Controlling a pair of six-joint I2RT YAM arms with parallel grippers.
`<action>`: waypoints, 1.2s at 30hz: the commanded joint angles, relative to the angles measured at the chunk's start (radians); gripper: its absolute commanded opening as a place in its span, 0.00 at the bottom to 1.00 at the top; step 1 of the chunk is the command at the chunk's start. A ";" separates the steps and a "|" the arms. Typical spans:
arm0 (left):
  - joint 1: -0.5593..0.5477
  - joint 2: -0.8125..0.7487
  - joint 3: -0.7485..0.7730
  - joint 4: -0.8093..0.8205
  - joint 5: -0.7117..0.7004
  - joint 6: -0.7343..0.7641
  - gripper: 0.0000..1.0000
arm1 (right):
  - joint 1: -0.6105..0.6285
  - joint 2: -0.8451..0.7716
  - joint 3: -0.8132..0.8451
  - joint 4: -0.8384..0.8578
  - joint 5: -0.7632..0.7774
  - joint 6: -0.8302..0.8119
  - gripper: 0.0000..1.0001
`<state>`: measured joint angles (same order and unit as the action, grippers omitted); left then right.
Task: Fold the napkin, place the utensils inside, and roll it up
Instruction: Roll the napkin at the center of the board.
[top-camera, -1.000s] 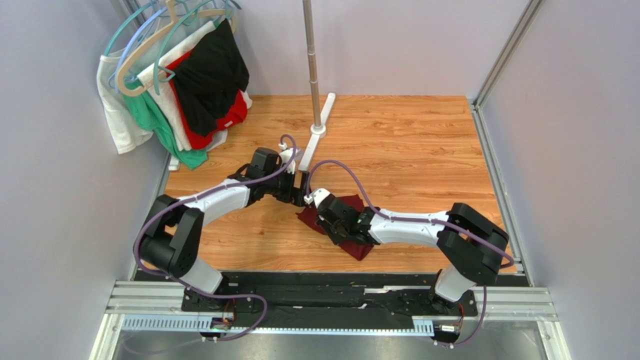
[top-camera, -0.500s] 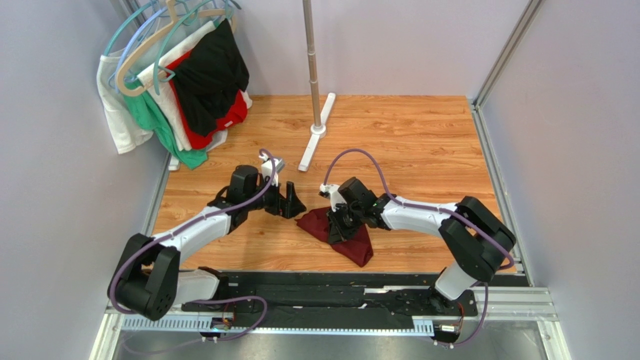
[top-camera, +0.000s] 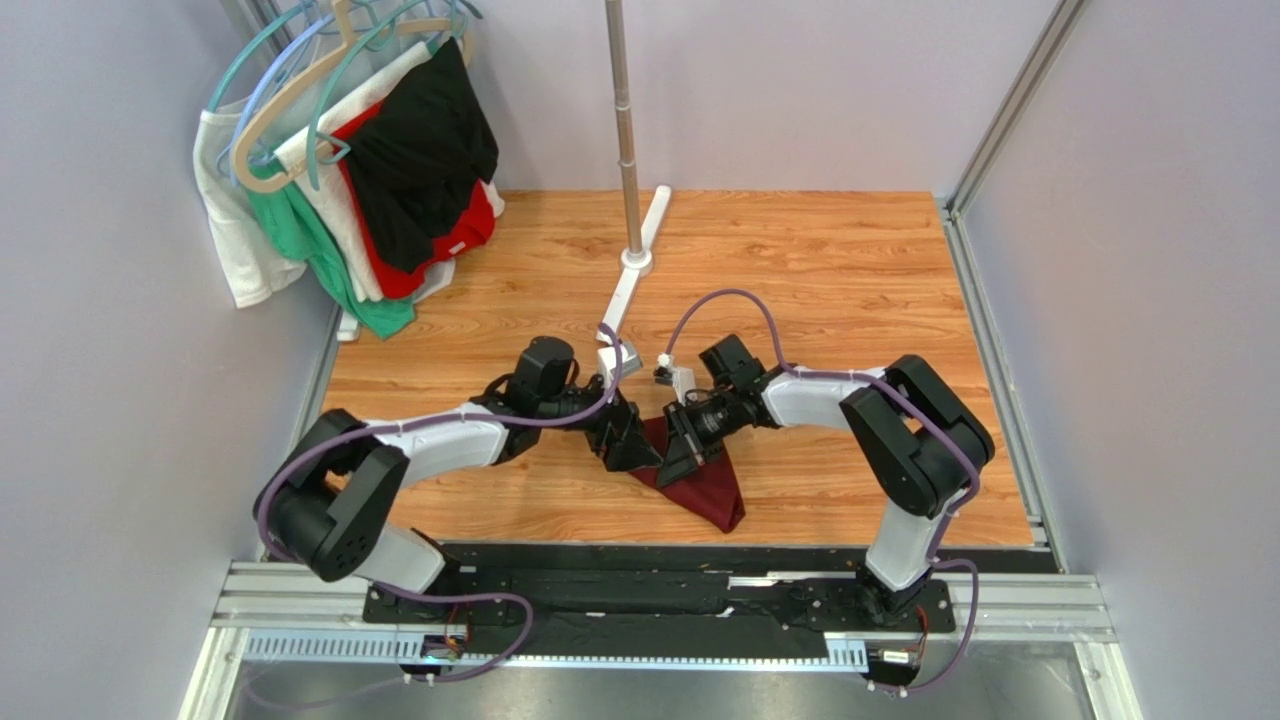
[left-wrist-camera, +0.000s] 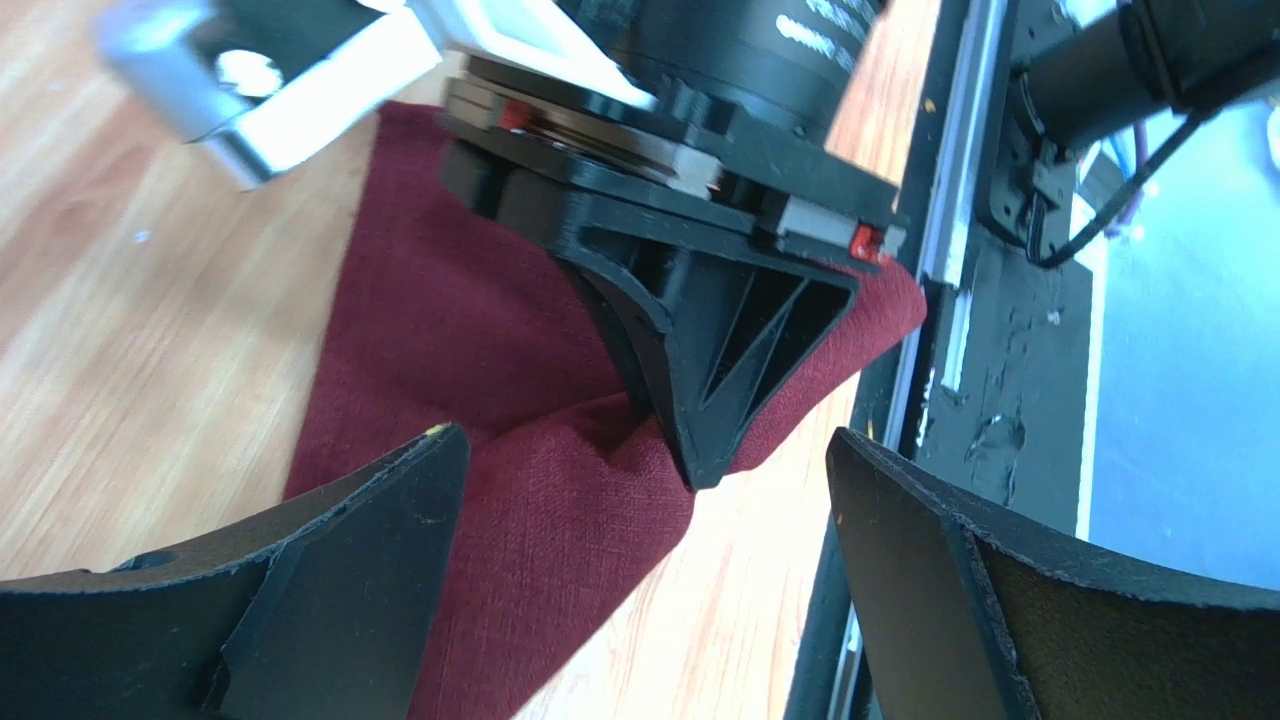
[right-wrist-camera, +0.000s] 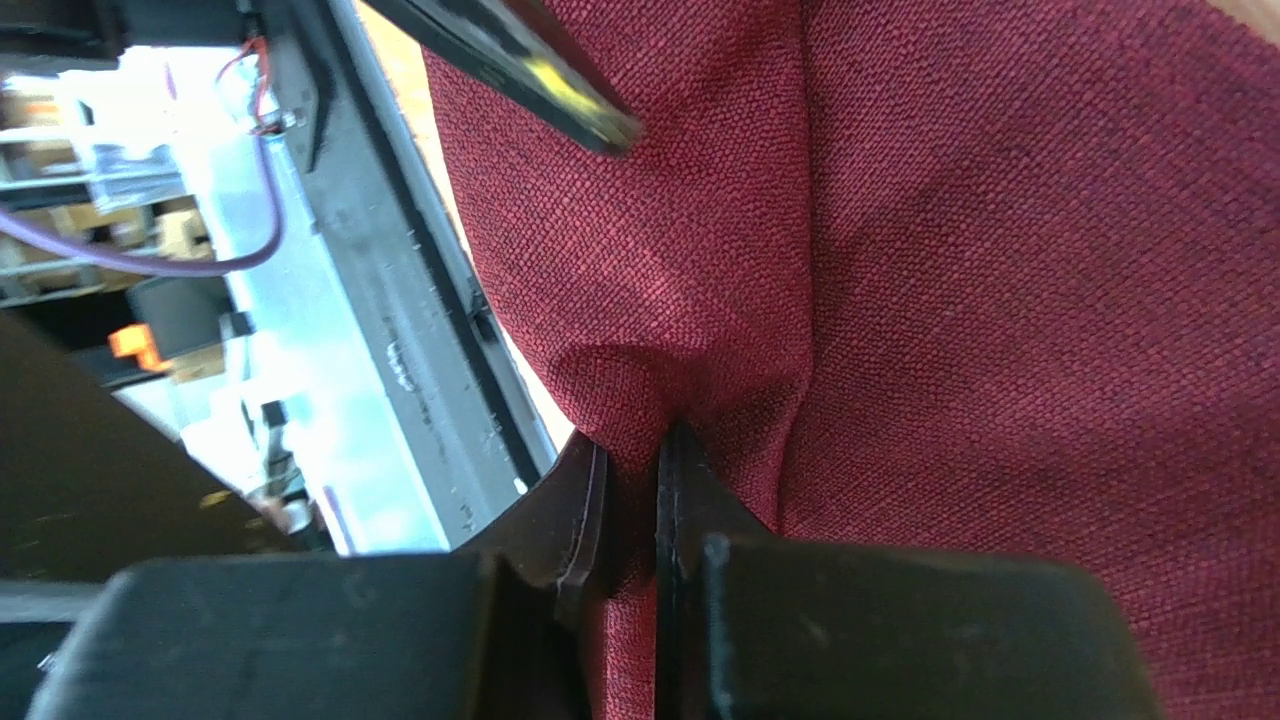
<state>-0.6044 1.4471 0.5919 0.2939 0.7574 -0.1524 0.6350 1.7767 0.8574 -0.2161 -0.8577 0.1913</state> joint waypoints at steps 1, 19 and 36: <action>-0.012 0.033 0.043 0.048 0.065 0.092 0.98 | -0.027 0.046 0.029 -0.049 -0.107 -0.058 0.00; -0.078 0.144 0.126 -0.211 0.019 0.238 0.83 | -0.136 0.199 0.097 -0.097 -0.288 -0.107 0.00; -0.080 0.231 0.195 -0.291 -0.047 0.244 0.30 | -0.152 0.172 0.100 -0.100 -0.274 -0.099 0.29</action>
<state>-0.6769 1.6440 0.7593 0.0391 0.7258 0.0666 0.4889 1.9804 0.9401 -0.3218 -1.1698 0.1074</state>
